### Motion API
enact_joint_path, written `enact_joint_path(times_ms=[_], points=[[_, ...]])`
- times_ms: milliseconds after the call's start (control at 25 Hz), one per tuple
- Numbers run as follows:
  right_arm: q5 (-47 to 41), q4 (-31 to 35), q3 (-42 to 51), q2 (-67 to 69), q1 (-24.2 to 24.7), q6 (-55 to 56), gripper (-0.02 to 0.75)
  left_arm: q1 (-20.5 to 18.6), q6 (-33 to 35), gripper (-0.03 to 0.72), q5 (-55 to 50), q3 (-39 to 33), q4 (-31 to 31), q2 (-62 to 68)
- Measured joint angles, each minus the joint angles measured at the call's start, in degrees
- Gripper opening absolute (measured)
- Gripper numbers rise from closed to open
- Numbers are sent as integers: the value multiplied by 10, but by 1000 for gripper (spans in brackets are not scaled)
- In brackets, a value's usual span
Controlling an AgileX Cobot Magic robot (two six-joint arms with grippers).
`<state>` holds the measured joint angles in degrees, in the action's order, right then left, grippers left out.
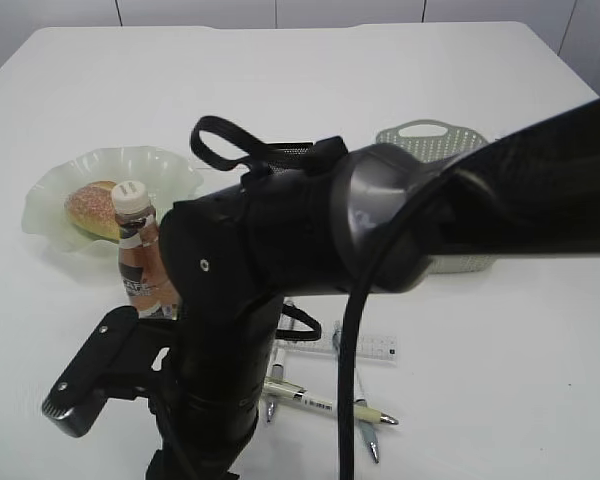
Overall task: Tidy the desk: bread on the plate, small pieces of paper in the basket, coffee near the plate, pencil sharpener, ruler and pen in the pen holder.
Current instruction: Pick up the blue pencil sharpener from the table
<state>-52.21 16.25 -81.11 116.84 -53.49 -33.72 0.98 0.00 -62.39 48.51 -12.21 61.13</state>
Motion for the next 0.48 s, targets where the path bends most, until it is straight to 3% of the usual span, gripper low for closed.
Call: enact_joint_path(times_ms=[480], points=[[17, 2, -2, 38, -7, 26, 415, 0, 0, 424, 0, 0, 0, 0]])
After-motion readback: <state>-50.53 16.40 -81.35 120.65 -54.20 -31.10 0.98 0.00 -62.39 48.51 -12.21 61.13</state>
